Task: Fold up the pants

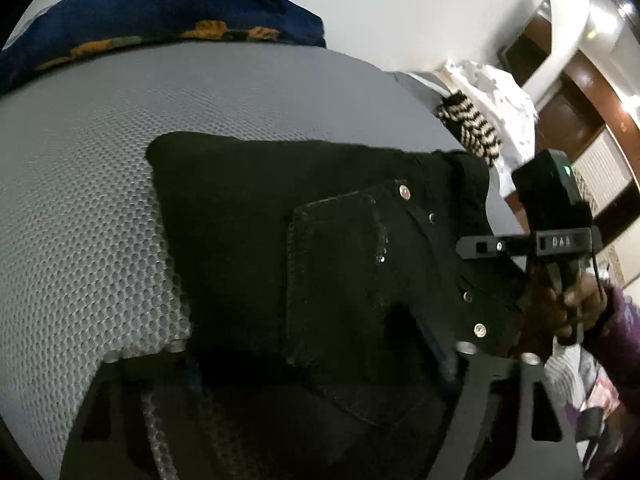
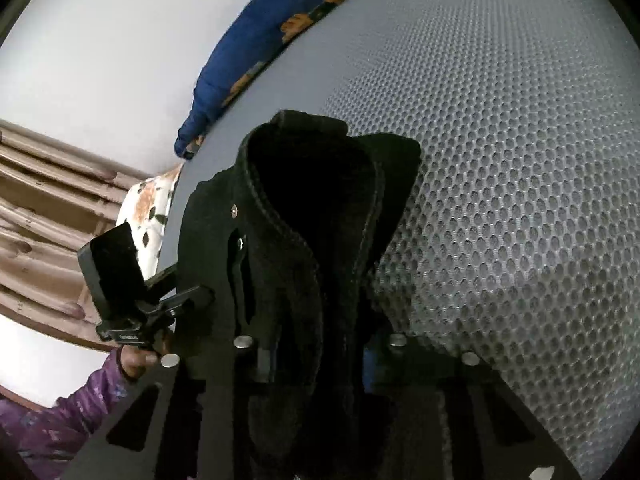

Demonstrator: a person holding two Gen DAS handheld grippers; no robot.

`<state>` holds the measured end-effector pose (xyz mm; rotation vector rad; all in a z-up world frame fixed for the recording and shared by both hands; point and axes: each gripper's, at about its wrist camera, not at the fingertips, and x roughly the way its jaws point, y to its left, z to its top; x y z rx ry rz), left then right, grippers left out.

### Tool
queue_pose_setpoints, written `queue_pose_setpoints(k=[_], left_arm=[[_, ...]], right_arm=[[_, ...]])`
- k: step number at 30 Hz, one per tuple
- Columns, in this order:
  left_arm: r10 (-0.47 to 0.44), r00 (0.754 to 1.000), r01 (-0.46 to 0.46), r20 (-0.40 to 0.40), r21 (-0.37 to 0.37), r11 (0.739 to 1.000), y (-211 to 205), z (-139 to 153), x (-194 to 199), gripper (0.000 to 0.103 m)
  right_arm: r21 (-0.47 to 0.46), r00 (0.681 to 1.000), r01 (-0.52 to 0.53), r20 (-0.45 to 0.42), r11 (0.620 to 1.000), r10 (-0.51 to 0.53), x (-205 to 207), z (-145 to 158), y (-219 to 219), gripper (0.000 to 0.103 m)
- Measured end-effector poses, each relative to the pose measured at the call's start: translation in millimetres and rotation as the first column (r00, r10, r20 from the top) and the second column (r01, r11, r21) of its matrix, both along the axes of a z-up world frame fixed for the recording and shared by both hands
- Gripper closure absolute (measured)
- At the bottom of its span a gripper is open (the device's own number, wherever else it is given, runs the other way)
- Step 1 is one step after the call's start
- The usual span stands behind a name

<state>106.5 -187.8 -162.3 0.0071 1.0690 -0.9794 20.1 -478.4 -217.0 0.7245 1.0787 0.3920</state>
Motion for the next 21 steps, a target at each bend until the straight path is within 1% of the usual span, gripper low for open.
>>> queue_pose_setpoints(k=[1, 2, 3, 6, 9, 14, 21], left_arm=[[0.016, 1.000, -0.017, -0.014, -0.018, 1.000, 7, 2, 3, 0.052], [0.029, 0.999, -0.030, -0.023, -0.026, 0.999, 12, 3, 5, 0.062], [0.034, 0.999, -0.035, -0.032, -0.034, 0.999, 15, 4, 7, 0.064], [0.034, 0.999, -0.034, -0.005, -0.026, 0.999, 21, 8, 1, 0.066], [0.051, 0.998, -0.053, -0.022, -0.060, 0.997, 30, 13, 0, 0.068], [0.090, 0.996, -0.090, -0.014, -0.088, 0.992, 49, 25, -5, 0.070], [0.157, 0.987, -0.154, 0.028, -0.087, 0.984, 85, 44, -7, 0.071]], right_arm=[[-0.021, 1.000, 0.003, 0.015, 1.000, -0.003, -1, 4, 3, 0.079], [-0.032, 0.999, 0.010, 0.033, 0.999, -0.009, -2, 9, 6, 0.080], [-0.032, 0.999, 0.019, 0.042, 0.999, -0.018, -3, 11, 8, 0.080], [-0.019, 0.998, 0.042, 0.050, 0.999, -0.041, -4, 13, 15, 0.081], [0.008, 0.996, 0.063, 0.061, 0.998, -0.063, -7, 15, 21, 0.081], [0.060, 0.992, 0.086, 0.083, 0.994, -0.091, -17, 21, 35, 0.081], [0.131, 0.991, 0.072, 0.105, 0.989, -0.086, -7, 29, 68, 0.082]])
